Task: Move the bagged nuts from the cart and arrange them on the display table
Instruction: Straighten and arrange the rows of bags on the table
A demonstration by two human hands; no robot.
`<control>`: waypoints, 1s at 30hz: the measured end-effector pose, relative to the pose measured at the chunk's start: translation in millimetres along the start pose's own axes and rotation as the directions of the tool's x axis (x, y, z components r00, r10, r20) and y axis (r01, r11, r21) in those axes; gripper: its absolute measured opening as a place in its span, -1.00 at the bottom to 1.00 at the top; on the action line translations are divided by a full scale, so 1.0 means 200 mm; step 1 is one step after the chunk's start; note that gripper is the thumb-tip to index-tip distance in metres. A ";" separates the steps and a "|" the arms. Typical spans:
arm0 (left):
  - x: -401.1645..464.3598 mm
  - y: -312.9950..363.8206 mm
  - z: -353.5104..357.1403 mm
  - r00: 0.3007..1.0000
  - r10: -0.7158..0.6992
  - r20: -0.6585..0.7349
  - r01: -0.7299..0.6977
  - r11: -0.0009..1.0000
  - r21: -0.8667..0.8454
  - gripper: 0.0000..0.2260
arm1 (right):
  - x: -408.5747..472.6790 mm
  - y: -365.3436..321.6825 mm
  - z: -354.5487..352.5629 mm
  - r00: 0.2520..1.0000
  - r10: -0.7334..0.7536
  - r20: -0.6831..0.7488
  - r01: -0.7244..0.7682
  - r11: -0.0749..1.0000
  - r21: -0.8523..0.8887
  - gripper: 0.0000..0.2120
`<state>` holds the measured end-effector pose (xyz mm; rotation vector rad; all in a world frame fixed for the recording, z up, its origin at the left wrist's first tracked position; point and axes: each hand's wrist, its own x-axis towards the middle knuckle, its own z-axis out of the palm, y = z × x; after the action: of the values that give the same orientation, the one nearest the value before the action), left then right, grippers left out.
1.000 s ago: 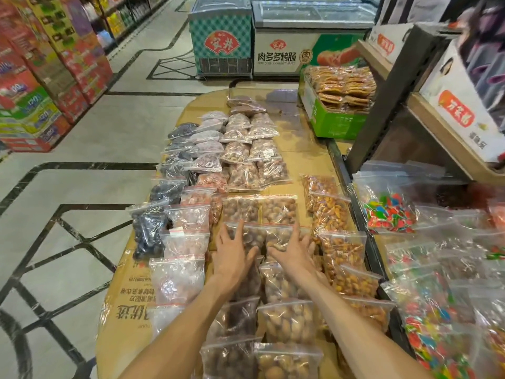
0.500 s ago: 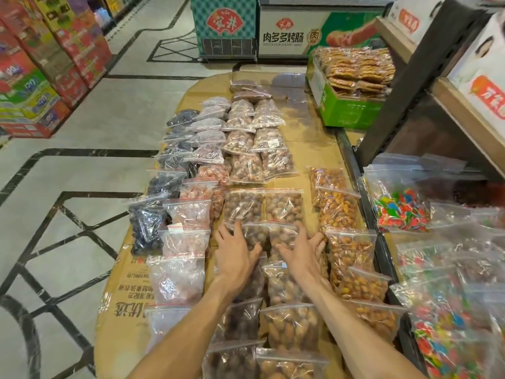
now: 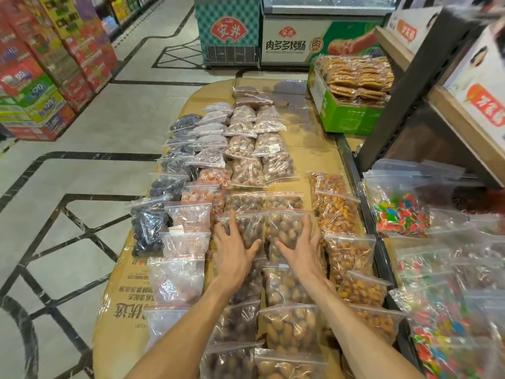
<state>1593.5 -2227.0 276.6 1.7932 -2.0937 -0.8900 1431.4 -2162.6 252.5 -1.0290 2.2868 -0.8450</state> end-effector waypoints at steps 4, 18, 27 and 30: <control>-0.04 0.01 -0.03 0.992 0.127 -0.002 -0.127 0.990 -0.057 -0.20 | -0.03 0.02 0.00 0.999 0.012 0.036 -0.013 1.000 0.004 0.03; -0.08 -0.13 -0.02 0.991 0.131 -0.022 -0.131 0.991 0.027 -0.12 | -0.12 0.02 -0.05 0.994 0.057 0.090 -0.047 0.992 -0.113 0.17; -0.25 -0.26 0.06 0.983 -0.115 0.145 0.117 0.993 -0.011 0.10 | -0.41 0.13 -0.02 0.920 0.272 0.280 -0.282 0.959 -0.005 0.28; -0.30 -0.27 0.08 0.976 -0.155 0.154 0.156 0.988 0.003 -0.08 | -0.44 0.09 -0.06 0.904 0.252 0.345 -0.284 0.958 0.045 0.21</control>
<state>1641.4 -2169.1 244.1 1.9633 -2.0553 -1.1103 1466.8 -2079.8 264.3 -0.7277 2.0148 -0.6035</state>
